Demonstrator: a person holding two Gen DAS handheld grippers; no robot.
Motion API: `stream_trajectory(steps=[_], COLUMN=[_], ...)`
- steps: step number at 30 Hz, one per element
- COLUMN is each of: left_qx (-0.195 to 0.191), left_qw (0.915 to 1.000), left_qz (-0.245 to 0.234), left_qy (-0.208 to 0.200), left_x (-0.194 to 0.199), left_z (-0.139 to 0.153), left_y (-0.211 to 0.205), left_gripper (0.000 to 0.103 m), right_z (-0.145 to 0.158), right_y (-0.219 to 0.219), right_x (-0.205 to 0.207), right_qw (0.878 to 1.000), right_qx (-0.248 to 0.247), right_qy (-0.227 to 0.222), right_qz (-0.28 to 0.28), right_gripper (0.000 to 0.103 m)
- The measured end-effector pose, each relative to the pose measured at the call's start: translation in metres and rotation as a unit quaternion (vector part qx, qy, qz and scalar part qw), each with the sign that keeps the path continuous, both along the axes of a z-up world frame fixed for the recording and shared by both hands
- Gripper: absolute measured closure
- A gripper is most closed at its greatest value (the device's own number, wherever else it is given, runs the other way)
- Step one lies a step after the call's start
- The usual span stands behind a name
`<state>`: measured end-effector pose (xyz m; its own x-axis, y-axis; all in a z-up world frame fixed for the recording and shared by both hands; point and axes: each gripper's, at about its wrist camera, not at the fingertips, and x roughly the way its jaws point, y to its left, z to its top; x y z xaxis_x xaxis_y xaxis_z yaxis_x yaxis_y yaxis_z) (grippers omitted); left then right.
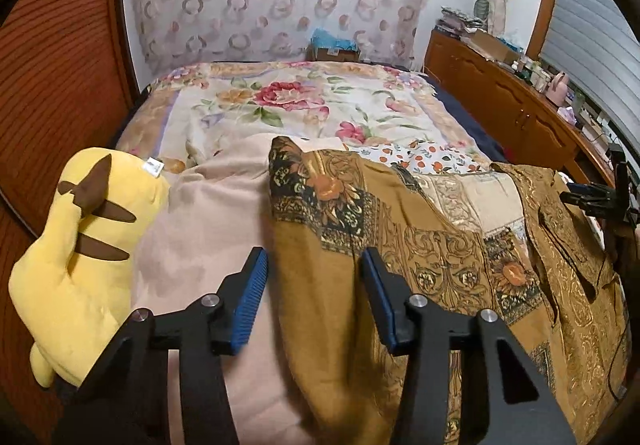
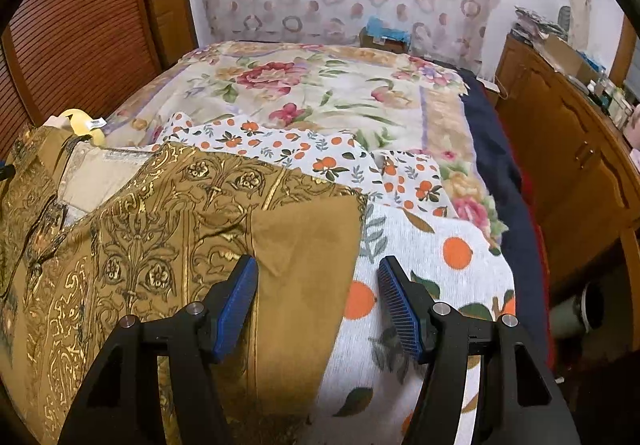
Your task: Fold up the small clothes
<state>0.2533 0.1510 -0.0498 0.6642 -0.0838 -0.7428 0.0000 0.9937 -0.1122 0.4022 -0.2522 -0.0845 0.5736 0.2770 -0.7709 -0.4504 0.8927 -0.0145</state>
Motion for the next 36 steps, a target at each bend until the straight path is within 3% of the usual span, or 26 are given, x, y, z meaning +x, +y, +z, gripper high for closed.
stream_trajectory(steps=[3, 5, 7, 8, 9, 10, 11, 13, 15, 19, 25, 30, 36], left_qx=[0.006, 0.007, 0.006, 0.009, 0.017, 0.019, 0.016, 0.01, 0.006, 0.001, -0.019, -0.021, -0.025], left_qw=[1.0, 0.9999, 0.9998, 0.9997, 0.9996, 0.9995, 0.9994, 0.9987, 0.9978, 0.9942, 0.9881, 0.9865, 0.9863], left_qz=[-0.003, -0.011, -0.02, -0.022, -0.021, -0.021, -0.027, -0.039, -0.048, -0.071, -0.096, -0.091, -0.067], left_qy=[-0.003, -0.002, -0.004, -0.007, -0.009, -0.011, -0.015, -0.031, -0.046, -0.081, -0.119, -0.134, -0.149], left_x=[0.002, 0.004, 0.004, 0.004, 0.003, 0.001, -0.001, -0.009, -0.017, -0.048, -0.111, -0.165, -0.236], left_z=[0.001, 0.002, 0.005, 0.007, 0.009, 0.012, 0.014, 0.021, 0.03, 0.052, 0.071, 0.07, 0.063], left_y=[-0.002, -0.005, -0.008, -0.01, -0.012, -0.015, -0.016, -0.023, -0.031, -0.05, -0.062, -0.061, -0.046], left_gripper=[0.055, 0.066, 0.09, 0.094, 0.095, 0.098, 0.098, 0.099, 0.099, 0.099, 0.099, 0.099, 0.099], right_z=[-0.001, 0.0, 0.0, 0.001, 0.002, 0.002, 0.003, 0.005, 0.009, 0.033, 0.071, 0.077, 0.059], right_y=[0.004, 0.004, 0.006, 0.006, 0.007, 0.007, 0.008, 0.012, 0.014, 0.01, -0.01, -0.041, -0.084], right_x=[0.0, -0.001, -0.001, -0.001, -0.001, -0.001, -0.002, -0.004, -0.009, -0.034, -0.11, -0.19, -0.279], right_qw=[1.0, 1.0, 1.0, 1.0, 1.0, 1.0, 1.0, 1.0, 0.999, 0.998, 0.991, 0.986, 0.986], right_qx=[-0.004, -0.003, -0.003, -0.001, -0.002, -0.003, -0.003, -0.01, -0.023, 0.005, 0.059, 0.085, 0.098], right_qy=[0.001, 0.002, 0.003, 0.004, 0.005, 0.007, 0.013, 0.016, -0.004, -0.055, -0.119, -0.137, -0.129], right_qz=[0.001, 0.003, 0.007, 0.008, 0.009, 0.01, 0.014, 0.02, 0.023, 0.014, 0.025, 0.031, 0.032], right_gripper=[0.039, 0.044, 0.053, 0.057, 0.065, 0.084, 0.092, 0.098, 0.099, 0.099, 0.099, 0.099, 0.099])
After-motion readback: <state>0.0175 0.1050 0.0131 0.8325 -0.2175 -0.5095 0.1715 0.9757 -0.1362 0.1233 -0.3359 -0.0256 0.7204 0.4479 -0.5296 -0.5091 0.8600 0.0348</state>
